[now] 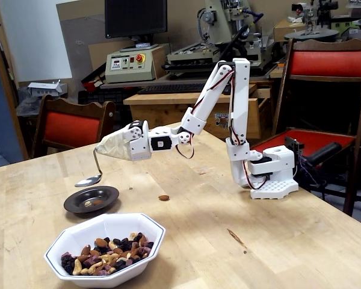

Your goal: Use spoon to take food

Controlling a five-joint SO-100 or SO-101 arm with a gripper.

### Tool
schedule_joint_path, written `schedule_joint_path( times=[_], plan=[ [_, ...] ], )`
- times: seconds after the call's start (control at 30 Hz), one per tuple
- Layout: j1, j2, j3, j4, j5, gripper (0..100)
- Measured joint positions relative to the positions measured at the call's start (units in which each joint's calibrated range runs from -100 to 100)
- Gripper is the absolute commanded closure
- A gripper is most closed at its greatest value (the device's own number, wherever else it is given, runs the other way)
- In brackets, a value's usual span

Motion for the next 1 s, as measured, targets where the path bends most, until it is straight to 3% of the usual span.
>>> schedule_joint_path(
  times=[0.57, 1.0],
  plan=[
    [0.0, -0.09, -1.89, 0.16, 0.0, 96],
    [0.0, -8.76, -8.41, 17.51, 0.0, 96]
  ],
)
